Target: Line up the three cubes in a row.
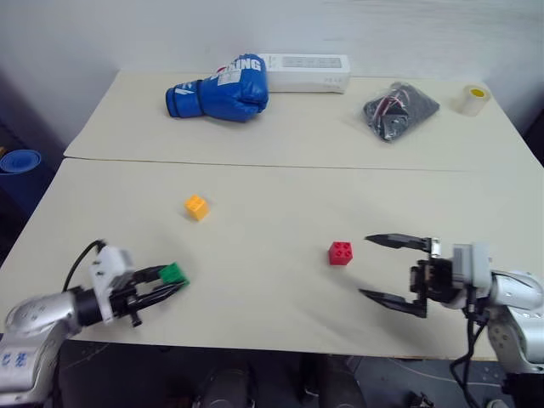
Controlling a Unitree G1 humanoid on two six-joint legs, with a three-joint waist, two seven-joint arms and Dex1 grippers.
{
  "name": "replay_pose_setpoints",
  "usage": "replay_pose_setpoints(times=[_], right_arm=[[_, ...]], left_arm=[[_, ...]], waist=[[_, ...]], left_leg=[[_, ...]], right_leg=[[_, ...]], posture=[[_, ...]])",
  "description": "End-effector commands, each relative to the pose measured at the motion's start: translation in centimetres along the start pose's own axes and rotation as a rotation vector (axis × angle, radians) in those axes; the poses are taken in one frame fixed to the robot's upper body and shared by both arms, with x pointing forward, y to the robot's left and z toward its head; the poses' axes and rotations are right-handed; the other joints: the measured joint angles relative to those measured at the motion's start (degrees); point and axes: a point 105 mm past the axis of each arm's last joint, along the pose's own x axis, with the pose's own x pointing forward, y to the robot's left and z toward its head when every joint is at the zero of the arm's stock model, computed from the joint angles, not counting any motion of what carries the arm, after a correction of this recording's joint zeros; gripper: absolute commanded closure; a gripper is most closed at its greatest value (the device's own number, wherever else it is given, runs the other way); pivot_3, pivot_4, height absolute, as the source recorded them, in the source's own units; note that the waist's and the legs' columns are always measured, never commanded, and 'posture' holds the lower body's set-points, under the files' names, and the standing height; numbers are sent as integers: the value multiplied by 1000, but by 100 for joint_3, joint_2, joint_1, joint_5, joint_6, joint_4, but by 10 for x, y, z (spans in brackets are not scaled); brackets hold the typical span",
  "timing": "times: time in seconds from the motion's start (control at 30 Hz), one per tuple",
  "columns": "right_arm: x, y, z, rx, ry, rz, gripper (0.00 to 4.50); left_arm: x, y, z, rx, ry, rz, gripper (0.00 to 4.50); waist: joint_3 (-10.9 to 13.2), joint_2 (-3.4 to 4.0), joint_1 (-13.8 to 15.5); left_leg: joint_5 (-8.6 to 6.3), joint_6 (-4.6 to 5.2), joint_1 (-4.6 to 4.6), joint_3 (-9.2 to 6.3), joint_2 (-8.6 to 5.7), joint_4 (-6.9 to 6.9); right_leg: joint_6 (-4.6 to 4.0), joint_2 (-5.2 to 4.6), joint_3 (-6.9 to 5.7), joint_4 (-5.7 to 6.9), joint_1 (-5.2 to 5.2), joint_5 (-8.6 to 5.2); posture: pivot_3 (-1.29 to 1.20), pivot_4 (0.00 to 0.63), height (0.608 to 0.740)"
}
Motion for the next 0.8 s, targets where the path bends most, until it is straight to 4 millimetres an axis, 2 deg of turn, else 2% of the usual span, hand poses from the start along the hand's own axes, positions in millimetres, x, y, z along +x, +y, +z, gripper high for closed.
replay_pose_setpoints(times=[0.03,0.17,0.27,0.37,0.47,0.57,0.8], right_arm=[[-15,-5,1,-43,28,-86,0],[-20,3,-3,-27,41,-142,0],[-21,8,-3,-17,47,-179,0],[-22,12,-2,-13,56,-196,0],[-24,17,-2,-6,69,-222,0],[-24,20,-2,-1,74,-240,0],[-21,22,-3,7,74,-253,0]], left_arm=[[50,-17,32,127,-5,-245,3019],[100,-7,49,251,15,-356,3019],[125,-6,50,311,51,-438,3019],[136,-2,49,324,75,-466,3019],[153,-6,49,319,84,-513,3019],[170,-4,54,309,71,-466,3019],[173,-4,48,318,95,-471,3019]], waist=[[-2,2,54],[-6,4,42],[-4,2,-43],[-3,0,-85],[-2,-2,-51],[-1,-4,-22],[0,-5,-39]], left_leg=[[4,2,0,-1,-4,2],[18,7,3,15,-12,4],[20,5,2,28,-3,2],[20,4,5,44,8,3],[23,1,8,40,13,7],[22,4,0,28,10,15],[18,8,-6,13,11,36]], right_leg=[[3,1,-1,2,3,1],[10,17,4,26,8,7],[10,70,-1,19,4,7],[13,86,1,21,-2,8],[12,87,12,24,-1,8],[13,82,32,21,0,8],[13,80,29,27,5,9]], posture=[[0,150,740],[0,150,740],[0,150,740],[0,150,740],[0,150,740],[0,150,740],[0,150,740]])
